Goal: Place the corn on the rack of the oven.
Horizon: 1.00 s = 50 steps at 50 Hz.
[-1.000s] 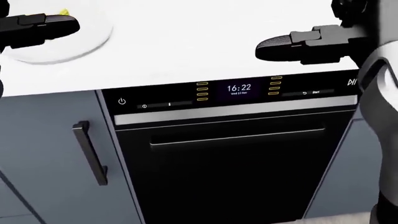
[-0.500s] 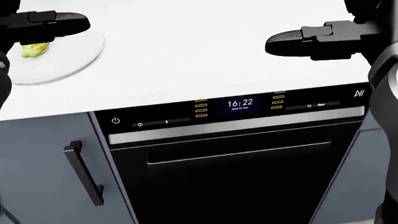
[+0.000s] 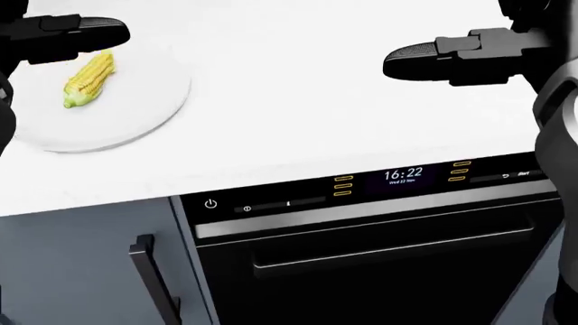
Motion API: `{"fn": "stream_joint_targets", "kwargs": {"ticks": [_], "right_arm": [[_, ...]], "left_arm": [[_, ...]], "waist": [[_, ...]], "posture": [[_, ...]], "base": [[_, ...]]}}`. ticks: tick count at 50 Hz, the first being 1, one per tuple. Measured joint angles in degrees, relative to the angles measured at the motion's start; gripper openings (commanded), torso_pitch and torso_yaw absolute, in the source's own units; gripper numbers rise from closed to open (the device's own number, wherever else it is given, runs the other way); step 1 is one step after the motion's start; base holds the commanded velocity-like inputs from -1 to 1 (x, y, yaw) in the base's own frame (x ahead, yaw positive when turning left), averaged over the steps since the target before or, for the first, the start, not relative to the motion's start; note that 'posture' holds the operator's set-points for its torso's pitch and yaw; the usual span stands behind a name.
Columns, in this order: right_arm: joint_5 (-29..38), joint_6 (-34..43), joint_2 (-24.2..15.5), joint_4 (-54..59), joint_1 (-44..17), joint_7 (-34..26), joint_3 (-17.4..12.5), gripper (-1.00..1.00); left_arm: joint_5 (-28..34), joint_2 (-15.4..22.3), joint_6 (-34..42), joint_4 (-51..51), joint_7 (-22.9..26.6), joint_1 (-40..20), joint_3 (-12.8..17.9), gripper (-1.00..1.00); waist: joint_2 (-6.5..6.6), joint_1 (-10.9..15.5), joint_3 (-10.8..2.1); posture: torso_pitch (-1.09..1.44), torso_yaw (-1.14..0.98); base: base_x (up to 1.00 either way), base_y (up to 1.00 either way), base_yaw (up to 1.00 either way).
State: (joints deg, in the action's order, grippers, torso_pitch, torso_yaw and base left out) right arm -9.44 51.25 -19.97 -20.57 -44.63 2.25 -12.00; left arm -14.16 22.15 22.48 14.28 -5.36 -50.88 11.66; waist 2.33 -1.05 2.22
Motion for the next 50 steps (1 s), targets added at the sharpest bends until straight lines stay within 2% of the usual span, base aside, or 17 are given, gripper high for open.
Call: {"fn": "stream_joint_targets", "kwargs": {"ticks": [1, 2, 3, 4, 7, 10, 15, 17, 18, 20, 24, 29, 34, 41, 43, 45, 50], "right_arm": [[0.0, -0.1, 0.0, 0.1, -0.1, 0.0, 0.1, 1.0], [0.0, -0.1, 0.4, 0.0, -0.1, -0.1, 0.3, 1.0], [-0.1, -0.1, 0.8, -0.1, 0.3, -0.2, 0.8, 1.0], [-0.3, 0.1, 0.9, 0.1, 0.6, -0.4, 1.4, 1.0], [-0.6, 0.6, 0.9, 1.0, 0.9, -0.8, 1.5, 1.0], [-0.5, 0.4, 0.6, 0.3, 0.1, -0.4, 0.5, 1.0], [-0.6, -1.0, 0.5, -1.3, -0.5, 0.1, 0.5, 1.0], [-0.7, -0.9, 0.7, -0.6, -0.2, 0.0, 0.9, 1.0], [-0.8, -0.8, 0.7, -0.2, -0.1, 0.0, 1.0, 1.0], [-0.8, -0.6, 0.8, 0.4, 0.7, 0.1, 0.9, 1.0], [-0.6, -0.1, 0.7, 1.5, 0.7, 0.5, 0.3, 1.0], [-0.6, -0.2, 0.3, 0.5, 0.1, 0.9, 0.2, 1.0], [-0.4, -0.8, 0.3, 0.9, -0.1, 1.0, 0.4, 1.0], [-0.6, -1.0, 0.1, 0.7, 0.1, 1.6, 0.0, 1.0], [-0.4, -1.0, -0.2, 0.8, 0.5, 1.8, -0.6, 1.0], [-0.2, -1.0, -0.2, 1.0, 0.4, 1.9, -0.6, 1.0], [-0.6, -1.0, 0.2, 0.9, 0.0, 1.3, 0.9, 1.0]], "left_arm": [[0.0, 0.1, -0.1, 0.0, 0.0, -0.1, 0.0, 1.0], [0.1, 0.4, -0.2, 0.0, 0.0, 0.0, 0.2, 1.0], [0.1, 0.5, -0.3, 0.0, -0.1, 0.4, 0.6, 1.0], [0.2, 0.5, -0.2, 0.2, -0.2, 0.9, 1.0, 1.0], [0.4, 0.4, 0.5, 1.0, -0.6, 1.1, 1.0, 1.0], [0.3, 0.3, 0.3, 1.0, -0.3, 0.8, 0.5, 1.0], [0.3, 0.4, 0.0, -0.1, -0.3, 0.8, 0.9, 1.0], [0.4, 0.4, 0.1, 0.3, -0.4, 0.9, 0.9, 1.0], [0.4, 0.4, 0.0, 0.6, -0.4, 0.8, 0.8, 1.0], [0.5, -0.2, 0.0, 0.8, -0.3, 1.4, 0.4, 1.0], [0.3, -0.5, 0.8, 1.7, 0.0, 1.3, -0.3, 1.0], [0.4, -0.2, 0.1, 0.7, 0.1, 0.6, 0.0, 1.0], [0.5, -0.1, -0.5, 0.9, 0.2, 0.4, 0.1, 1.0], [0.6, -0.2, -0.1, 1.0, 0.1, 1.0, 0.1, 1.0], [0.5, -0.9, -0.1, 2.0, 0.4, 0.8, -0.8, 1.0], [0.3, -0.9, 0.1, 1.9, 0.7, 0.9, -1.2, 1.0], [0.7, 0.3, -0.6, 1.1, 0.0, 0.8, 0.9, 1.0]], "waist": [[1.53, 0.0, -0.29], [1.78, 0.4, -0.57], [1.25, 0.9, -0.19], [1.34, 1.1, 0.02], [1.2, 1.4, -0.28], [-0.03, 1.5, -0.57], [-2.56, 1.9, 1.03], [-3.99, 2.4, 1.07], [-5.15, 2.6, 0.87], [-4.32, 2.4, 1.4], [-3.06, 2.0, 0.81], [-2.45, 1.6, 0.13], [-2.35, 1.3, -0.22], [-2.46, 1.3, 0.22], [-2.48, 1.2, 0.43], [-2.67, 1.7, 0.64], [-3.75, 3.6, 0.66]], "posture": [[0.0, 0.0], [0.0, 0.0], [0.0, 0.0], [0.0, 0.0], [0.0, 0.0], [0.0, 0.0], [0.0, 0.0], [0.0, 0.0], [0.0, 0.0], [0.0, 0.0], [0.0, 0.0], [0.0, 0.0], [0.0, 0.0], [0.0, 0.0], [0.0, 0.0], [0.0, 0.0], [0.0, 0.0]], "base": [[0.11, 0.3, 0.0], [0.12, 0.3, 0.0], [0.11, 0.2, 0.0], [0.12, 0.1, 0.0], [0.08, 0.0, 0.0], [0.07, 0.0, 0.0], [0.01, 0.0, 0.0], [0.0, 0.0, 0.0], [0.0, 0.0, 0.0], [0.0, 0.0, 0.0], [0.0, 0.0, 0.0], [0.01, 0.0, 0.0], [0.0, 0.0, 0.0], [0.0, 0.0, 0.11], [0.0, 0.0, 1.0], [0.0, 0.0, 1.0], [0.0, 0.0, 1.0]]}}
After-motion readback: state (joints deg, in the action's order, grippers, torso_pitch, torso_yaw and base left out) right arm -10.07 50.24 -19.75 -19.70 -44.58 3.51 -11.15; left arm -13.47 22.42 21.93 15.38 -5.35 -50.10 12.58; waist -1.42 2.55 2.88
